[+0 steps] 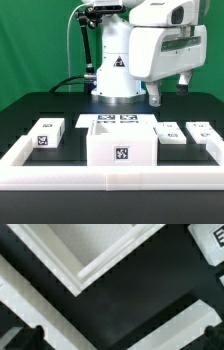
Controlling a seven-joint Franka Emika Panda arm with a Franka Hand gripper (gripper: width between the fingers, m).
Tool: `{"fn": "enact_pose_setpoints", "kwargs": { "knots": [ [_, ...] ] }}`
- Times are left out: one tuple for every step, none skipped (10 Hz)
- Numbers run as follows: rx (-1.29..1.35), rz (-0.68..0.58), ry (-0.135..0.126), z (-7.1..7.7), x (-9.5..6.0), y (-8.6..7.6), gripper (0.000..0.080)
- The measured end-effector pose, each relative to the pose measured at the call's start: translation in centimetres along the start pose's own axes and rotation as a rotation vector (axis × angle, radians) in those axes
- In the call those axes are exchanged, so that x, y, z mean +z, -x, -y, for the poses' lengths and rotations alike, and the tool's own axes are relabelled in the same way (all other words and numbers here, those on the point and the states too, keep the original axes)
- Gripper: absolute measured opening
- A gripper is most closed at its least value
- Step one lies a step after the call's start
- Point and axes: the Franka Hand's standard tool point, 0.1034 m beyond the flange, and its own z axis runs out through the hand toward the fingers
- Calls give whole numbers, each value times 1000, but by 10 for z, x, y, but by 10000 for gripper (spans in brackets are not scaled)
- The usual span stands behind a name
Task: Assemble cabinet
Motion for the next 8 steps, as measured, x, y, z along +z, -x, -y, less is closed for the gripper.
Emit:
{"fn": "enact_pose_setpoints", "kwargs": {
  "knots": [
    [0, 0, 0, 0, 0, 0, 797],
    [0, 0, 0, 0, 0, 0, 797],
    [0, 0, 0, 0, 0, 0, 797],
    [0, 0, 0, 0, 0, 0, 797],
    [0, 0, 0, 0, 0, 0, 797],
    [0, 0, 0, 0, 0, 0, 797],
    [0, 0, 0, 0, 0, 0, 797],
    [-11, -2, 2, 0, 1, 1, 797]
  ]
}}
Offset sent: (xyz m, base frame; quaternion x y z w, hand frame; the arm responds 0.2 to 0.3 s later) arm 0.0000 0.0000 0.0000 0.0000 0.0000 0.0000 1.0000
